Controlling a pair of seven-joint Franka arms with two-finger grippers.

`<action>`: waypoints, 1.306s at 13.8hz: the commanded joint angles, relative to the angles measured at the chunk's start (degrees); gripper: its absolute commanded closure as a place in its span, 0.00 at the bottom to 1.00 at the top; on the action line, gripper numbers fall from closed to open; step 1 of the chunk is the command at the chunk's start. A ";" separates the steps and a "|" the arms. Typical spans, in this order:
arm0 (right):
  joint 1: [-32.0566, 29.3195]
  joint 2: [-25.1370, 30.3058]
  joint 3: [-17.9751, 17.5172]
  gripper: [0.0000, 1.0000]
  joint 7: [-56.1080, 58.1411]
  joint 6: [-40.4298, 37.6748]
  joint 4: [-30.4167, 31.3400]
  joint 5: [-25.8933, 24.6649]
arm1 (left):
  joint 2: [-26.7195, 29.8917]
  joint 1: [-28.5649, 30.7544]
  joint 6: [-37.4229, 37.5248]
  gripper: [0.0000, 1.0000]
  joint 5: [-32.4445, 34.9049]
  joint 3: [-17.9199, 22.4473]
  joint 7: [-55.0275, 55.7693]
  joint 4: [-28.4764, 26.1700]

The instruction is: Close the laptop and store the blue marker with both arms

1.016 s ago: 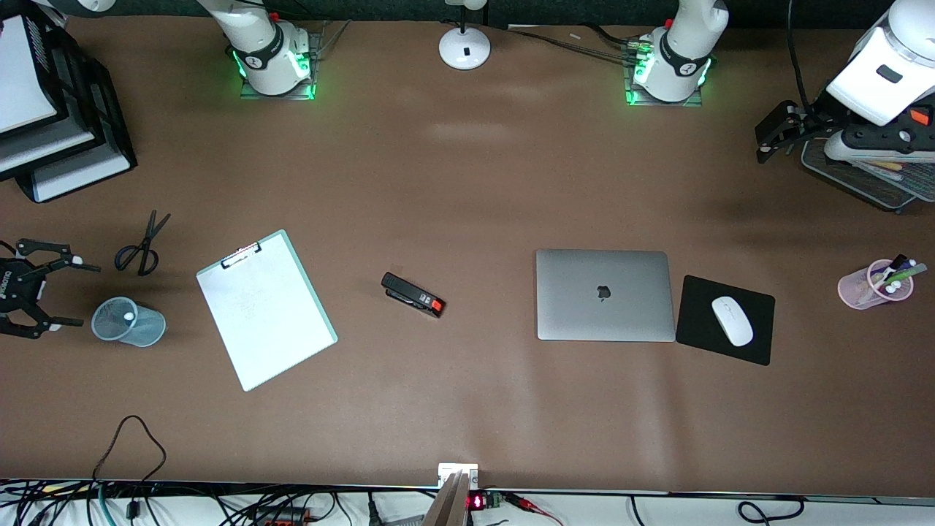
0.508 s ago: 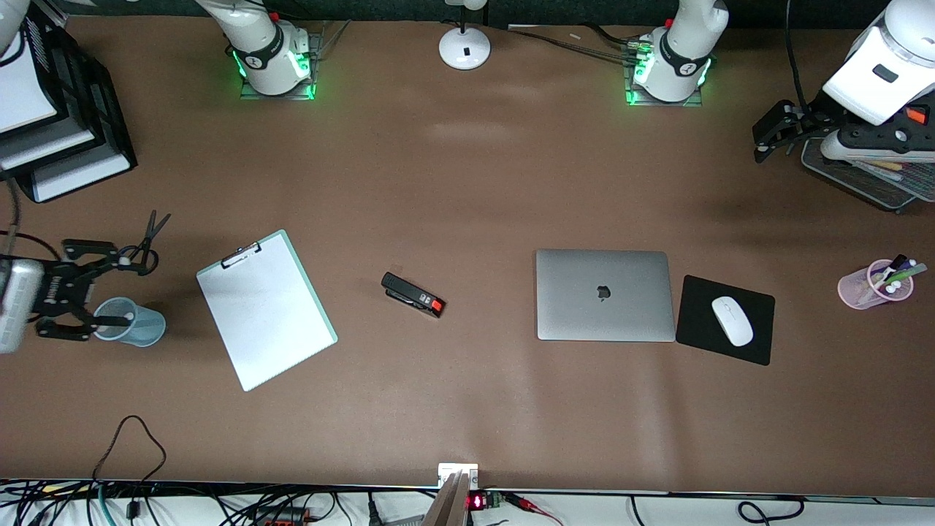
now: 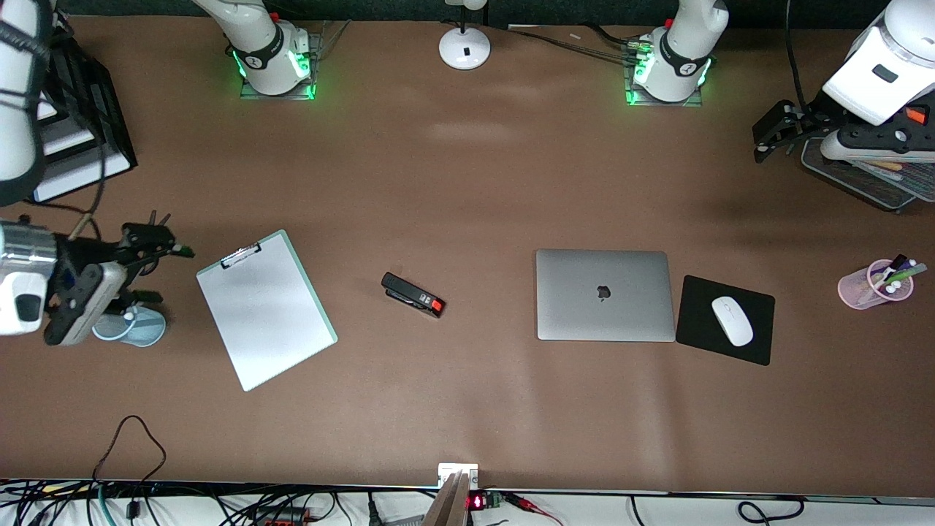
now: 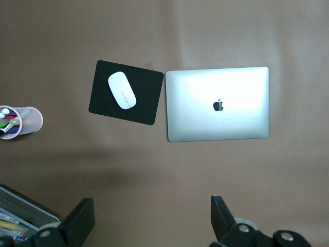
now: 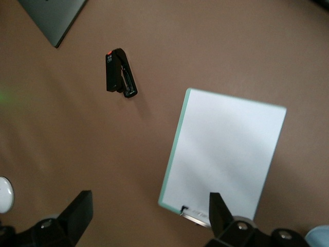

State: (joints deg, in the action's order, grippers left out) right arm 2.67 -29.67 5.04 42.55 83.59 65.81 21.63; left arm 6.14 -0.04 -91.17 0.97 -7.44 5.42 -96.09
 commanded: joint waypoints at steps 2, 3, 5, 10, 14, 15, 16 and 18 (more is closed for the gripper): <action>2.24 7.95 0.14 0.00 -15.18 0.61 11.96 -6.31 | 0.19 0.21 0.03 0.00 -0.88 0.15 -0.93 0.03; 3.38 8.66 0.14 0.00 -19.83 0.61 12.75 -9.55 | 0.19 0.21 0.12 0.00 -0.88 0.15 -0.93 0.03; 4.54 9.10 0.14 0.00 -30.89 0.00 13.29 -12.22 | 0.97 0.39 0.38 0.00 -0.88 0.06 -0.93 -0.24; 4.72 13.57 0.14 0.00 -42.20 1.31 15.92 -21.69 | 0.80 0.30 0.29 0.00 -0.88 0.15 -1.02 -0.15; 0.59 19.11 0.23 0.00 -42.20 5.36 17.95 -22.94 | 0.89 0.30 0.47 0.00 -0.88 0.06 -0.94 -0.15; -0.03 19.90 0.15 0.00 -42.20 4.84 17.95 -22.95 | 0.89 0.30 0.47 0.00 -0.88 0.06 -0.93 -0.15; -0.47 20.17 0.14 0.00 -42.11 4.48 17.69 -22.95 | 0.89 0.30 0.47 0.00 -0.88 0.06 -0.93 -0.15; -0.73 20.35 0.41 0.00 -41.32 3.25 17.86 -22.68 | 0.98 0.30 0.73 0.00 -0.88 0.06 -1.02 -0.06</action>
State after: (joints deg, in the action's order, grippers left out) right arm 2.31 -10.71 5.97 1.32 86.93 81.45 -0.39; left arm 6.32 0.01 -91.11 0.97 -7.42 5.42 -96.09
